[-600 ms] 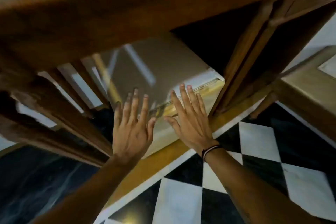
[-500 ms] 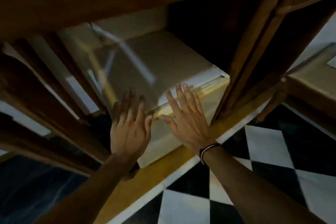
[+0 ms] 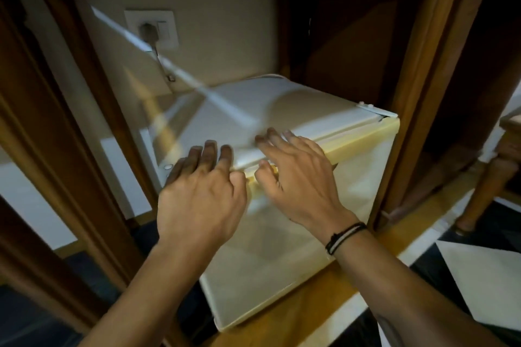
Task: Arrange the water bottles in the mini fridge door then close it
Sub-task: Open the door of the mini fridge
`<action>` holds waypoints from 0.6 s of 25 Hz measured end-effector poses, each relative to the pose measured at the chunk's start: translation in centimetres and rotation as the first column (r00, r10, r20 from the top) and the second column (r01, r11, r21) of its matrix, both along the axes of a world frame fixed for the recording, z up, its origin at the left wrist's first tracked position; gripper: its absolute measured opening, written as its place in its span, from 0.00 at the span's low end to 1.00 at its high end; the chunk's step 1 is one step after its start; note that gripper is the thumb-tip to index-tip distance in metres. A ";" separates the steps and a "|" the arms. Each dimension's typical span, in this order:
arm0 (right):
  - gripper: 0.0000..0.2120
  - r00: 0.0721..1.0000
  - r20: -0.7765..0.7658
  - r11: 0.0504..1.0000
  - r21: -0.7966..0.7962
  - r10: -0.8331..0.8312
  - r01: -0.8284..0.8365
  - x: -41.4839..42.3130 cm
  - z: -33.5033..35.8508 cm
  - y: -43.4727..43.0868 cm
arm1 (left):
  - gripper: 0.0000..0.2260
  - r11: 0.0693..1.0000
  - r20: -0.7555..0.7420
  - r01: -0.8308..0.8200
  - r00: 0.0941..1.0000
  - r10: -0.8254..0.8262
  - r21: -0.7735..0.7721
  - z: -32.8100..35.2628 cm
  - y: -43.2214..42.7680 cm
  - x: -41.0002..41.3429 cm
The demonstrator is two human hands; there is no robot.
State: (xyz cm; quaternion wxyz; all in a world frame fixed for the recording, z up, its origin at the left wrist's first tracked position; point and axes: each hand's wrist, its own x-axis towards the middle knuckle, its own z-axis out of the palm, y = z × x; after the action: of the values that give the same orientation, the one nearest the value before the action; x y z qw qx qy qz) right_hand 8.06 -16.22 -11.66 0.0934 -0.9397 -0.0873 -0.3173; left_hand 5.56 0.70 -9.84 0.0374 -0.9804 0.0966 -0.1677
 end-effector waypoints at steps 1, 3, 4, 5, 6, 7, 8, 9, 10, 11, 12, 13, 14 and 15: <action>0.27 1.000 -0.023 1.000 -0.015 -0.007 0.006 -0.1 0.2 -0.1 | 0.35 1.000 -0.003 0.000 1.000 0.000 -0.005 0.1 0.0 0.2; 0.28 0.996 -0.087 0.999 -0.049 0.007 -0.012 -0.9 0.7 -0.2 | 0.32 0.998 -0.076 0.026 0.997 -0.031 -0.065 0.4 0.6 0.5; 0.28 0.993 -0.115 0.998 -0.053 0.013 -0.019 -1.3 0.8 -0.3 | 0.31 0.993 -0.130 0.037 0.990 -0.051 -0.108 0.6 1.0 0.6; 0.28 0.992 -0.128 0.999 -0.051 0.014 -0.021 -1.6 0.9 -0.5 | 0.30 0.990 -0.167 0.051 0.983 -0.072 -0.128 0.9 1.4 0.6; 0.28 0.989 -0.146 0.999 -0.043 0.011 -0.017 -1.8 1.0 -0.5 | 0.29 0.987 -0.202 0.067 0.975 -0.097 -0.149 1.2 1.8 0.7; 0.28 0.987 -0.158 0.999 -0.036 0.010 -0.016 -2.0 1.1 -0.5 | 0.29 0.984 -0.226 0.082 0.967 -0.117 -0.159 1.4 2.2 0.7; 0.28 0.985 -0.171 0.999 -0.031 0.006 -0.011 -2.0 1.2 -0.4 | 0.29 0.983 -0.238 0.094 0.962 -0.130 -0.159 1.6 2.4 0.7; 0.28 0.984 -0.177 1.000 -0.030 -0.008 0.003 -2.2 1.3 -0.3 | 0.29 0.983 -0.238 0.106 0.961 -0.139 -0.148 1.7 2.5 0.5; 0.28 0.983 -0.183 0.999 -0.032 -0.023 0.018 -2.5 1.6 -0.1 | 0.29 0.983 -0.240 0.112 0.960 -0.146 -0.148 1.9 2.7 0.3; 0.27 0.982 -0.186 0.999 -0.034 -0.032 0.026 -2.7 1.7 0.0 | 0.29 0.981 -0.246 0.118 0.957 -0.154 -0.154 2.0 2.9 0.2; 0.27 0.982 -0.187 0.999 -0.042 -0.038 0.030 -3.0 1.9 0.2 | 0.29 0.980 -0.249 0.123 0.955 -0.159 -0.158 2.1 3.2 0.1; 0.27 0.981 -0.189 0.998 -0.054 -0.036 0.027 -3.3 1.9 0.2 | 0.29 0.979 -0.253 0.129 0.953 -0.166 -0.158 2.2 3.5 0.0; 0.27 0.979 -0.199 0.998 -0.062 -0.032 0.020 -3.7 2.0 0.4 | 0.29 0.975 -0.258 0.143 0.949 -0.183 -0.168 2.3 4.0 -0.1; 0.27 0.978 -0.206 0.997 -0.071 -0.028 0.014 -4.2 2.2 0.4 | 0.29 0.969 -0.259 0.160 0.944 -0.206 -0.187 2.2 4.4 -0.2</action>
State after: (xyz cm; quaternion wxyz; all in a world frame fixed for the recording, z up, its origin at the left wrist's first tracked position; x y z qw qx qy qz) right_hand 3.91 -15.81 -9.47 0.0661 -0.9711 -0.0781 -0.2154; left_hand 5.36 5.10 -7.60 -0.0728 -0.9806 0.1777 -0.0395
